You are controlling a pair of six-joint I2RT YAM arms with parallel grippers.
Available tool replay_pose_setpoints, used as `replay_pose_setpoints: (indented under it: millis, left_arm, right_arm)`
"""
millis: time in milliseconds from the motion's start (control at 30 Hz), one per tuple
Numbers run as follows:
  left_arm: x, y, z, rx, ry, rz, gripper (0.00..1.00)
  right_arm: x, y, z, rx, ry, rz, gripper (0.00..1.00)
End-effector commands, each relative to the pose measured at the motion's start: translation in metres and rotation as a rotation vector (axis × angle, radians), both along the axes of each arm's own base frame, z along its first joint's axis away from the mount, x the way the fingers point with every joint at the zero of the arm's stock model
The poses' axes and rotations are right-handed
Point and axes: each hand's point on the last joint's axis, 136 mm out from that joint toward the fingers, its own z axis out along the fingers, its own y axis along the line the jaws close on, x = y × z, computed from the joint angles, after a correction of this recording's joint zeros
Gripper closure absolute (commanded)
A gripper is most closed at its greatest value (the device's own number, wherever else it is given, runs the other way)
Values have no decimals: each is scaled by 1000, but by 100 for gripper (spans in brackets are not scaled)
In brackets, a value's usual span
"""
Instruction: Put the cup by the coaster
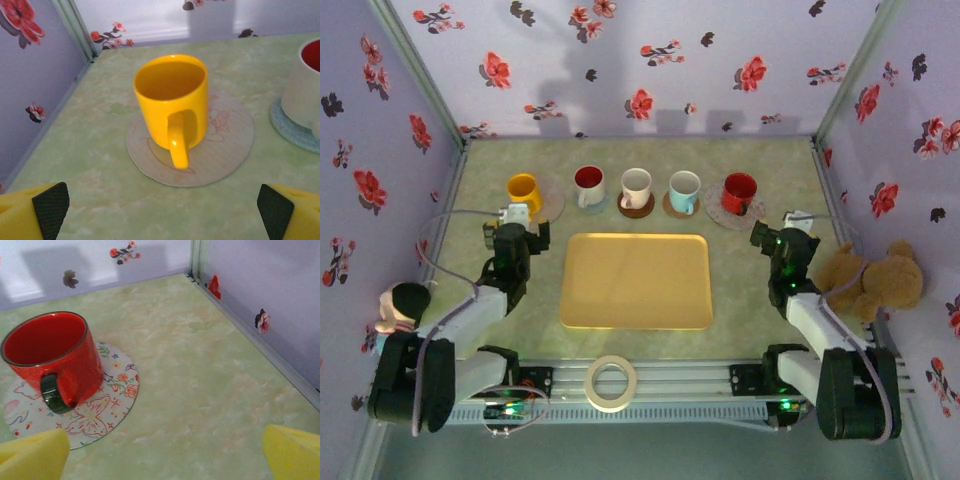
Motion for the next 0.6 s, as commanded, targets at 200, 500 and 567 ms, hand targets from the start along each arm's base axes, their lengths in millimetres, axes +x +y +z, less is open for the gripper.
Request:
replay_pose_setpoints:
  millis: [200,500,567]
  left_arm:
    - [7,23,-5,1,-101,75,0]
    - [9,35,-19,21,-127,83,0]
    - [13,37,-22,21,-128,80,0]
  right_arm:
    - [27,2,-8,15,-25,27,1]
    - [49,2,-23,23,-5,41,1]
    - [53,2,-28,29,12,44,1]
